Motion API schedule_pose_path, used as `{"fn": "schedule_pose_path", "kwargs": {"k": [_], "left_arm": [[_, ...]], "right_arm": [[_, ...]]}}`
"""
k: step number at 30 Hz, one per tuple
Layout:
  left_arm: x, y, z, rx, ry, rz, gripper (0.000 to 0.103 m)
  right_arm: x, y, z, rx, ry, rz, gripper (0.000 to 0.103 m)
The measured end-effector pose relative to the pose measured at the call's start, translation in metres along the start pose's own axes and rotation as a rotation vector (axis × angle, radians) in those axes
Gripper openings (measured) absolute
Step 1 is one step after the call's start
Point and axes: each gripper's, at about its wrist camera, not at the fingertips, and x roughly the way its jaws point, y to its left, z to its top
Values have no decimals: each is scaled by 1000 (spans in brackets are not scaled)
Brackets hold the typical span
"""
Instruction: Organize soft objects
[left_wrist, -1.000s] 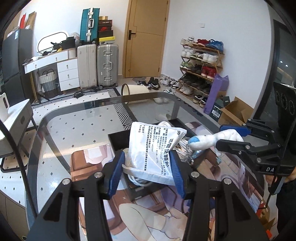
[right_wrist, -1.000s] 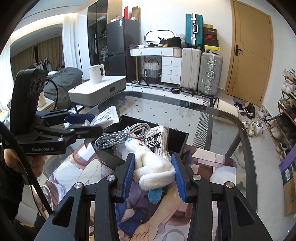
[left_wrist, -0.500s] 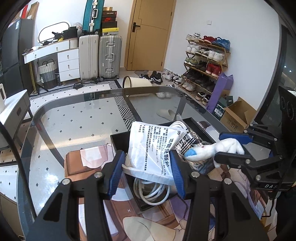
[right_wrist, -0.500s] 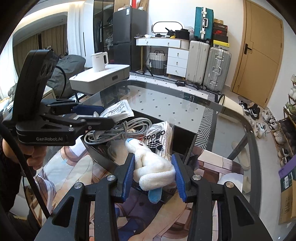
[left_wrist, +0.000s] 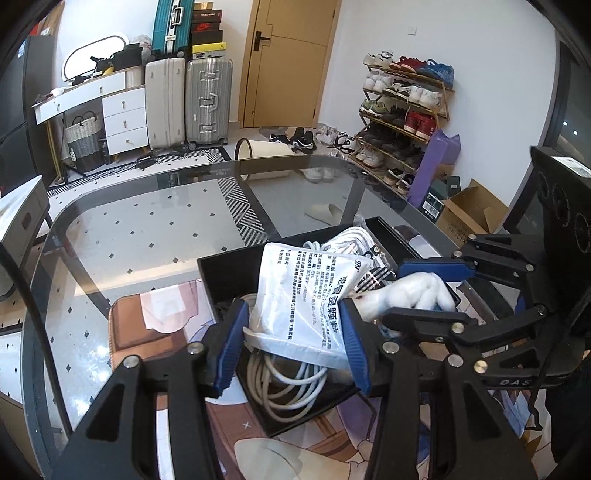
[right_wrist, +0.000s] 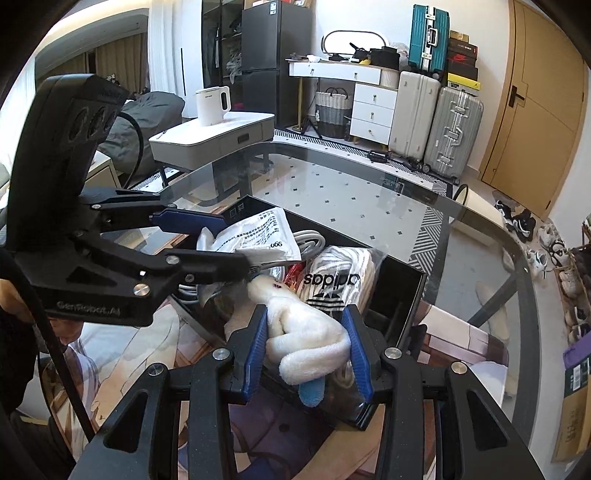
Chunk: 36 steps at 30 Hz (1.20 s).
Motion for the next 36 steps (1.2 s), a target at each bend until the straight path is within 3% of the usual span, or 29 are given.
{"fn": "schedule_pose_path", "kwargs": {"k": [7, 10, 13, 15, 18, 20, 24, 26, 36], "left_arm": [[3, -4, 0, 17, 12, 9, 53], [3, -9, -1, 29, 22, 19, 58], [-1, -13, -4, 38, 19, 29, 65], [-6, -16, -5, 46, 9, 32, 69], [-18, -19, -7, 56, -22, 47, 84], [-28, -22, -9, 56, -51, 49, 87], [-43, -22, -10, 47, -85, 63, 90], [-51, -22, -14, 43, -106, 75, 100], [-75, -20, -40, 0, -193, 114, 103]], "right_arm": [[10, -5, 0, -9, 11, 13, 44], [7, -5, 0, -12, -6, -1, 57], [-4, -5, -3, -9, -46, -18, 78], [-13, -6, -6, 4, -74, -24, 82], [-23, -7, -12, 21, -97, -53, 87], [-28, -8, -16, 43, -113, -61, 93], [-36, -11, -22, 85, -147, -63, 95], [-39, -10, -26, 105, -155, -74, 100], [-43, 6, -49, 175, -210, -69, 102]]}}
